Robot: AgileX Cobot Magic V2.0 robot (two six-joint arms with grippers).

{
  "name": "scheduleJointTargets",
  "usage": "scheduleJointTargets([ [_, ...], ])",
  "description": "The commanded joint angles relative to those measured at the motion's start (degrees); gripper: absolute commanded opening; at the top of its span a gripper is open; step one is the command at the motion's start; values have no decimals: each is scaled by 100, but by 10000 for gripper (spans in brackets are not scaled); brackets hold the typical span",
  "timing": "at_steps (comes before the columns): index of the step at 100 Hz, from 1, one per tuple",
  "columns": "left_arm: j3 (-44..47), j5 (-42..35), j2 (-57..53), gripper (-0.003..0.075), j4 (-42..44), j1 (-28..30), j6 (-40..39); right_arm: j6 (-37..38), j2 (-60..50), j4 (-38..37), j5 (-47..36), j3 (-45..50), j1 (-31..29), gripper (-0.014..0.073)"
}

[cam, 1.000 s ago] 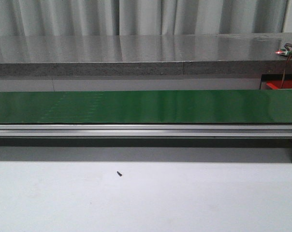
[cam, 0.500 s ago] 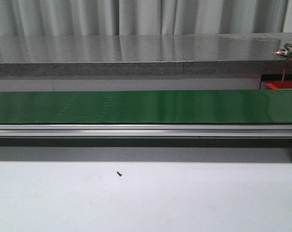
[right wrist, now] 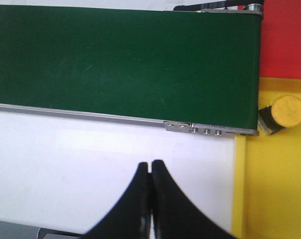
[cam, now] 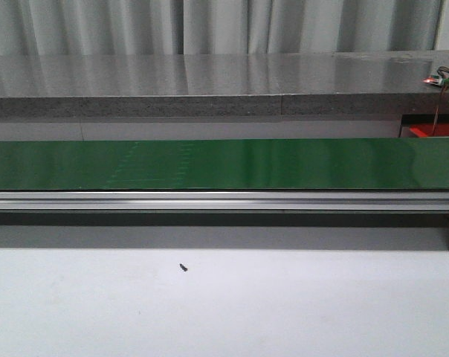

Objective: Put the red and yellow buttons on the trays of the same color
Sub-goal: 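Lower the left gripper onto a red button and grasp it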

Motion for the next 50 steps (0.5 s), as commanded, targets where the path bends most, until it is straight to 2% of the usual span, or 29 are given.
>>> scheduleJointTargets([
  [1,-492,-117,402,-13,-73,104,-55,-68,-131,-18,-268,-131,3,-76],
  [7,-728,-12,719,12,-73,184,-32,-109,-131,-18,-268,-131,3,-80],
  [14,-994,76,1116,77,-73,256,-22,-237,-131,-18,-256,-131,3,-107],
  [38,-1908,369,2399,430,-60,271,-22,-231,-131,-3,-212,-131,3,-106],
  [50,-2350,438,2939,494,76,271,-22,-231,-131,-3,-168,-131,3,-106],
])
